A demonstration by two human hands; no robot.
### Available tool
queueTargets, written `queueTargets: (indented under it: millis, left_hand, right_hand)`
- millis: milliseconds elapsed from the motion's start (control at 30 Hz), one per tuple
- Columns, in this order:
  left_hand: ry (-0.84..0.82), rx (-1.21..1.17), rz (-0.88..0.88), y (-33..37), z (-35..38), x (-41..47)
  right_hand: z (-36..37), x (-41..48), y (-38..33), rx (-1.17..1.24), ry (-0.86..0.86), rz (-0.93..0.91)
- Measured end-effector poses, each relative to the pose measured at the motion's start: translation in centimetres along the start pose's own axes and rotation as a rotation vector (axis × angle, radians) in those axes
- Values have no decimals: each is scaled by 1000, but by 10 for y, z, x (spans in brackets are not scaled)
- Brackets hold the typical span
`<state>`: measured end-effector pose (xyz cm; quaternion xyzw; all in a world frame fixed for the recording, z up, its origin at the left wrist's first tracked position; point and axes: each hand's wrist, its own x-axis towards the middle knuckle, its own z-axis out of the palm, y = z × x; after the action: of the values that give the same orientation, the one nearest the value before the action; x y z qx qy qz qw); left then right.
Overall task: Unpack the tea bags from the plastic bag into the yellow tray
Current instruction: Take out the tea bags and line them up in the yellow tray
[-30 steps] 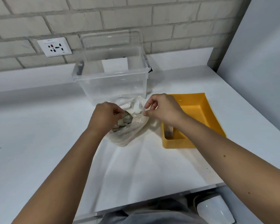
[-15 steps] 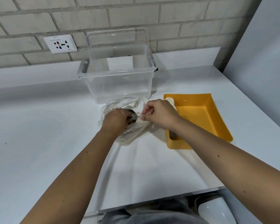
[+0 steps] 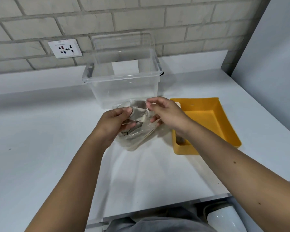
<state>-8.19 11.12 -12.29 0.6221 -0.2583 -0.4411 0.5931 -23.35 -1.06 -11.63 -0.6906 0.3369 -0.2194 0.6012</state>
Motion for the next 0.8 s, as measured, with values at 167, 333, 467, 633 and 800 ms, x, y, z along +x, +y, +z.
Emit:
queueTargets:
  millis: [167,333,467,633,800]
  left_hand:
    - [-69,-210,-60,-2,11,1]
    - [11,-295,-89,-9,13,2]
    - [103,-334,-65,-11,11,5]
    - [6,-344,-8,-1,15,3]
    - [30,108,35,11,-1,-1]
  right_hand:
    - [0,0,2,190,-16,115]
    - [-3,3,-5,173,122,-33]
    - [-15,4,-20,223,-10,-18]
    - [3,15,-16,73,-85,12]
    - [7,30,-26,-201,-129,-107]
